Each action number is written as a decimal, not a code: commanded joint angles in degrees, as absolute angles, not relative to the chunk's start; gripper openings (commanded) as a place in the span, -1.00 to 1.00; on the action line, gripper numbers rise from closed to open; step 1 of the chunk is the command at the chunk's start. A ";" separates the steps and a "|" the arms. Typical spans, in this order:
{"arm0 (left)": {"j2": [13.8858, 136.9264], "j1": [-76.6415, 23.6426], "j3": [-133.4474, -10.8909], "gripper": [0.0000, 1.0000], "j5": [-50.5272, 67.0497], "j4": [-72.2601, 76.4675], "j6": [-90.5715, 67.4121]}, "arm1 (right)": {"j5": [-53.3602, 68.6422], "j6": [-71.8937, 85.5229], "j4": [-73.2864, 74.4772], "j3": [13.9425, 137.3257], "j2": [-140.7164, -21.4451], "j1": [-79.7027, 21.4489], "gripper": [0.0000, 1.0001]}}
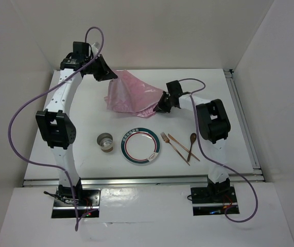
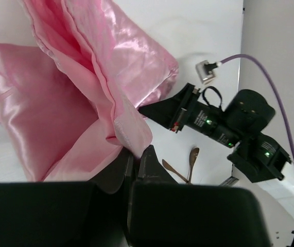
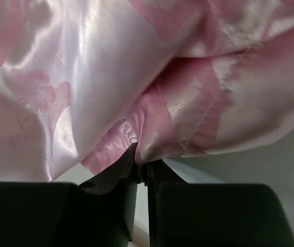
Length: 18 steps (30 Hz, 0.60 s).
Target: Set the dinner table for one person
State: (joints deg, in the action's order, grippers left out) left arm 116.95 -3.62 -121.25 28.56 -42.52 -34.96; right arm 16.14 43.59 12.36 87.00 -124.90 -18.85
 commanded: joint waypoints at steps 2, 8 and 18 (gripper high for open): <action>114.62 -4.31 -126.28 -1.00 31.81 -41.31 -36.21 | 11.09 45.79 12.30 89.03 -126.22 -18.91 -1.00; 110.41 -4.31 -128.06 -1.00 32.96 -41.14 -37.52 | 8.62 39.48 14.23 86.84 -116.31 -11.44 -1.00; 107.22 -6.06 -122.97 -1.00 30.76 -31.91 -45.43 | 10.98 26.73 20.81 103.21 -118.19 -3.52 -1.00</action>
State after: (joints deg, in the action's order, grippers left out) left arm 108.25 -4.99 -125.03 31.20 -37.80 -42.02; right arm 9.82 32.53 18.13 94.41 -115.26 -2.72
